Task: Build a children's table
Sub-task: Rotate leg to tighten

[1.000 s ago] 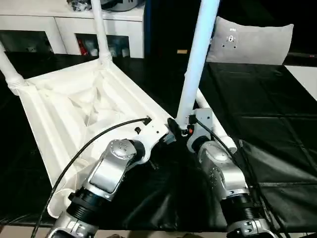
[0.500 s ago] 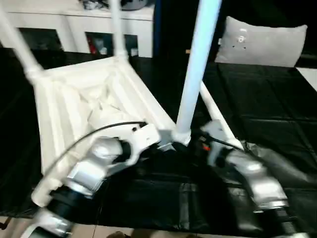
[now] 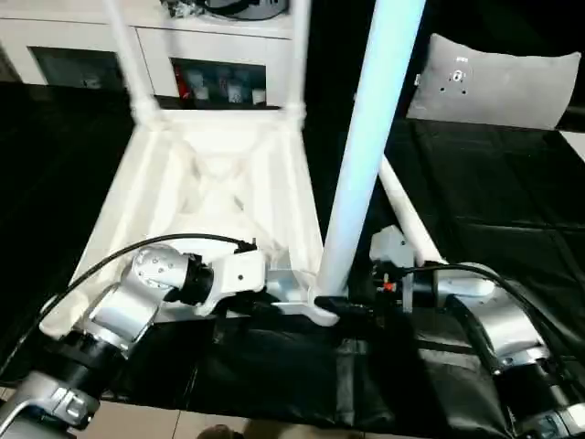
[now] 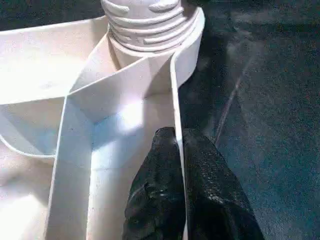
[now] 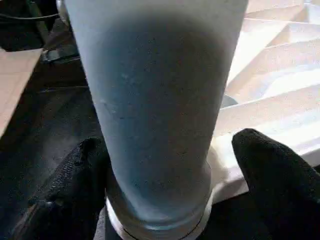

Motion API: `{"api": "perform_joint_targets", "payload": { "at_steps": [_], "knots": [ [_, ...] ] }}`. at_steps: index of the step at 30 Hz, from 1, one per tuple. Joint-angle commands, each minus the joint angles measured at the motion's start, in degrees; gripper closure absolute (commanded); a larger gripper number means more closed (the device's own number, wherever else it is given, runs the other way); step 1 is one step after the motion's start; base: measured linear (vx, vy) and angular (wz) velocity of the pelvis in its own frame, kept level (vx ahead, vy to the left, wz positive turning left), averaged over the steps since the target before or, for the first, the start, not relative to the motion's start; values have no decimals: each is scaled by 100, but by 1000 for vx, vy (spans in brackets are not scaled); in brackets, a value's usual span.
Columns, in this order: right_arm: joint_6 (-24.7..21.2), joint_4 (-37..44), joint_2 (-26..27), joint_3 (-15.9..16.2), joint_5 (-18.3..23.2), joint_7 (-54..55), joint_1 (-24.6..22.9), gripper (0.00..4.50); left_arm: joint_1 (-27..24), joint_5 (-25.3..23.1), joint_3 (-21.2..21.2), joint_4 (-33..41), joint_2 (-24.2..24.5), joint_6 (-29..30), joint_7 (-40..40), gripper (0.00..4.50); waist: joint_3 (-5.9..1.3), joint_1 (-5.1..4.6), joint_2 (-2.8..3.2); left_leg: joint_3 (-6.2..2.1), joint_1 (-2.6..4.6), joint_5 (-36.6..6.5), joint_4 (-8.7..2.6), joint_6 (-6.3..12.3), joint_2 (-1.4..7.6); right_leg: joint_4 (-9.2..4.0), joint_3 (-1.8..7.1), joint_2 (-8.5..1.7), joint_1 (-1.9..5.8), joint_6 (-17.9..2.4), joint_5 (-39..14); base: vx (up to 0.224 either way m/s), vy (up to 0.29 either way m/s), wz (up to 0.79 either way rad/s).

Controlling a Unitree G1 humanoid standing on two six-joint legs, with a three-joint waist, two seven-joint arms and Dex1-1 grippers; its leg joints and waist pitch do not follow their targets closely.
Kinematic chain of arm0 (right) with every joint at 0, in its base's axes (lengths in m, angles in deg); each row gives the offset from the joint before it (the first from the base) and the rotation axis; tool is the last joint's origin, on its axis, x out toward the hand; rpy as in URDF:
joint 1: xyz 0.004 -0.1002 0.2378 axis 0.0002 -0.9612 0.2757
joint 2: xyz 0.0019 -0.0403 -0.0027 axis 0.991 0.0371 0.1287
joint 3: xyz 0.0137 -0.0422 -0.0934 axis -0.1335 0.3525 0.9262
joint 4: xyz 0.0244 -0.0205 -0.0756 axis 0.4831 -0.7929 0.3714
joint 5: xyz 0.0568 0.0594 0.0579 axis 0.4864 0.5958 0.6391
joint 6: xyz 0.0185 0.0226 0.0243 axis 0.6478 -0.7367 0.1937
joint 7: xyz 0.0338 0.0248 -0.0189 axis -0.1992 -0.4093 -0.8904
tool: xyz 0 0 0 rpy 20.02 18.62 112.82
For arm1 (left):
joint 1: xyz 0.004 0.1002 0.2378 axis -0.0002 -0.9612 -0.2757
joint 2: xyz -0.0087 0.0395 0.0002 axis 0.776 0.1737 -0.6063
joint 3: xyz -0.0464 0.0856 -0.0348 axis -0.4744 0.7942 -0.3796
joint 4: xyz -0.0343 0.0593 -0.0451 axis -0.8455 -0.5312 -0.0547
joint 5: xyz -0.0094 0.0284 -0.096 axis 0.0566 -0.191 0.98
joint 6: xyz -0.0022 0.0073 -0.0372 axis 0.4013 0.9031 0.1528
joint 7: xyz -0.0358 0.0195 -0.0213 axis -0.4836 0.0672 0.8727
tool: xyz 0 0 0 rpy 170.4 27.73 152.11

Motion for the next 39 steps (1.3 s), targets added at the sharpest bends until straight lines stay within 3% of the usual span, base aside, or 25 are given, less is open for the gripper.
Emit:
{"api": "perform_joint_targets", "payload": {
  "at_steps": [1,13,17,23,25,27,28,30,31,34,36,39],
  "knots": [
    [4,-133,-57,106,-83,-171,135,74,137,14,218,131,22,-366,406,450,-417,-29,41,-62,95,-1043,-370,185,245,-401,266,-435,240,-1485,-382,0,0,0],
    [-52,-248,15,292,-45,-413,180,171,177,39,195,-15,34,-581,514,450,-410,-14,15,-50,103,-997,-369,203,254,-393,266,-435,231,-1483,-401,0,0,0],
    [-116,-222,19,307,-5,-454,162,179,173,58,179,-15,44,-579,518,450,-408,-14,17,-52,101,-981,-370,214,256,-391,264,-436,231,-1490,-378,0,0,0],
    [-589,168,329,178,325,-107,-124,181,2,231,-49,365,-90,30,119,450,-401,-17,41,-53,115,-1053,-384,168,271,-388,268,-438,215,-1522,-401,0,0,0],
    [-720,289,533,116,362,237,-227,181,-53,220,-134,528,-194,338,-178,450,-385,-34,33,-64,106,-1190,-406,94,261,-413,263,-440,214,-1472,-643,0,0,0],
    [-981,238,1203,-73,274,1364,-302,182,-138,239,-367,868,-605,1096,-982,450,-349,-71,31,-64,108,-1365,-428,-9,255,-445,273,-447,194,-1420,-1037,0,0,0],
    [-1007,198,1356,-111,227,1625,-301,182,-150,248,-414,955,-718,1284,-1165,450,-325,-103,25,-81,117,-1578,-445,-124,238,-488,264,-460,170,-1322,-1570,0,0,0],
    [-1013,171,1454,-133,194,1786,-299,182,-153,244,-439,1010,-794,1409,-1286,450,-338,-153,10,-116,87,-1635,-455,-185,227,-509,256,-472,218,-1161,-1891,0,0,0],
    [-1077,61,1817,-222,150,2300,-269,182,-135,99,-484,1128,-1079,1765,-1720,450,-339,-223,15,-117,69,-1569,-457,-192,234,-511,269,-452,199,-1076,-1804,0,0,0],
    [-1081,-342,2472,-424,-13,3329,-84,183,-14,-157,-636,1145,-1781,2413,-2706,450,-347,-316,9,-92,86,-1482,-416,-165,211,-538,286,-451,163,-1159,-1665,0,0,0],
    [-1067,-462,2593,-481,-51,3557,-22,183,36,-209,-673,1094,-1949,2511,-2939,450,-362,-316,13,-96,84,-1420,-400,-129,199,-548,280,-452,176,-1145,-1675,0,0,0],
    [-1048,-933,2922,-674,-319,4429,234,183,291,-459,-852,808,-2581,2746,-4002,450,-402,-309,24,-87,69,-1149,-387,-28,199,-504,275,-410,204,-1193,-1071,0,0,0]
  ]
}}
